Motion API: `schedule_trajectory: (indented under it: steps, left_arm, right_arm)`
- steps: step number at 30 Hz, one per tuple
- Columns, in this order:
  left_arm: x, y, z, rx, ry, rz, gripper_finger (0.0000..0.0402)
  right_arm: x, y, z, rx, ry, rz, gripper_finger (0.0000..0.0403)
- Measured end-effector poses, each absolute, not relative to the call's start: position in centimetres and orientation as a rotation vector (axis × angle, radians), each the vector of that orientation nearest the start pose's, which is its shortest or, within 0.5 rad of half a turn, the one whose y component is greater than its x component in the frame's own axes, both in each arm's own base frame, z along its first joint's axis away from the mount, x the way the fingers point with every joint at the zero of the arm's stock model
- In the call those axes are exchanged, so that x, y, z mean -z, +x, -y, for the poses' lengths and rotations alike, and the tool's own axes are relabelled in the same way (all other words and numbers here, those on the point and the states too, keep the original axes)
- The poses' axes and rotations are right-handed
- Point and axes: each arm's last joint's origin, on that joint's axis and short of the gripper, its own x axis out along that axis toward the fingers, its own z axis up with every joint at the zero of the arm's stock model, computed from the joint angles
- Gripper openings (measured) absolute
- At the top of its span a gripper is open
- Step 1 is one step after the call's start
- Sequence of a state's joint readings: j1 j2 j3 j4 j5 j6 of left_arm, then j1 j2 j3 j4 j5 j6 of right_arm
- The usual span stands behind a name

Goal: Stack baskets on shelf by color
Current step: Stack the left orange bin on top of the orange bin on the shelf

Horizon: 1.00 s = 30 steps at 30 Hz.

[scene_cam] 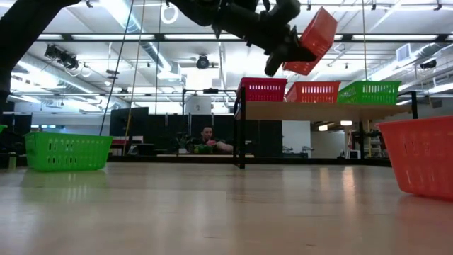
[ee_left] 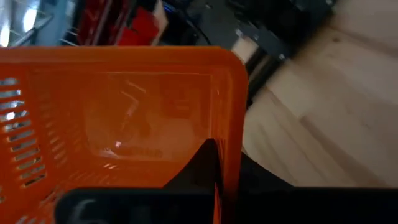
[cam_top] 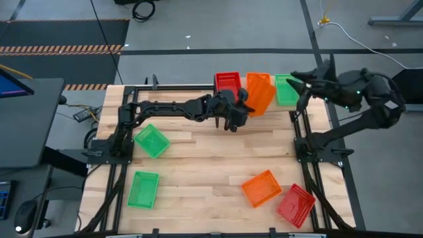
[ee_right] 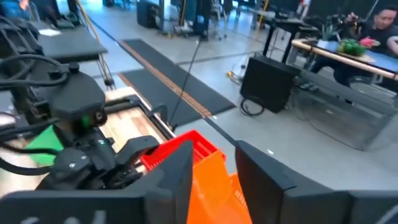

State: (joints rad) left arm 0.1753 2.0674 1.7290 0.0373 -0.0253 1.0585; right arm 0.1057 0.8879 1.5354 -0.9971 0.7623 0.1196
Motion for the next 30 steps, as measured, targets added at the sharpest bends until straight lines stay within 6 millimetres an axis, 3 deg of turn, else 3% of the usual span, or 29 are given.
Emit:
schedule_trajectory:
  steps: [6, 10, 17, 23, 30]
  left_arm:
    - [-27.4, 47.8, -8.6, 0.041, 1.064, -0.464, 0.0010]
    - [-27.8, 47.4, -8.5, 0.055, 1.085, -0.489, 0.0009]
    - [-29.5, 46.1, -8.0, 0.072, 1.081, -0.521, 0.0010]
    - [-29.1, 45.5, -7.6, 0.127, 1.082, -0.601, 0.0011]
    - [-28.5, 45.2, -7.5, 0.148, 1.108, -0.674, 0.0011]
  right_arm:
    - [-48.4, 11.8, 2.0, 0.717, -0.027, -0.395, 0.0204]
    - [-48.4, 14.0, 3.2, 0.740, 0.026, -0.505, 0.0227]
    - [-48.2, 17.2, 6.8, 0.723, 0.175, -0.721, 0.0228]
    - [-48.6, 19.3, 9.3, 0.674, 0.259, -0.843, 0.0227]
    - [-47.5, 22.9, 11.4, 0.535, 0.367, -0.919, 0.0226]
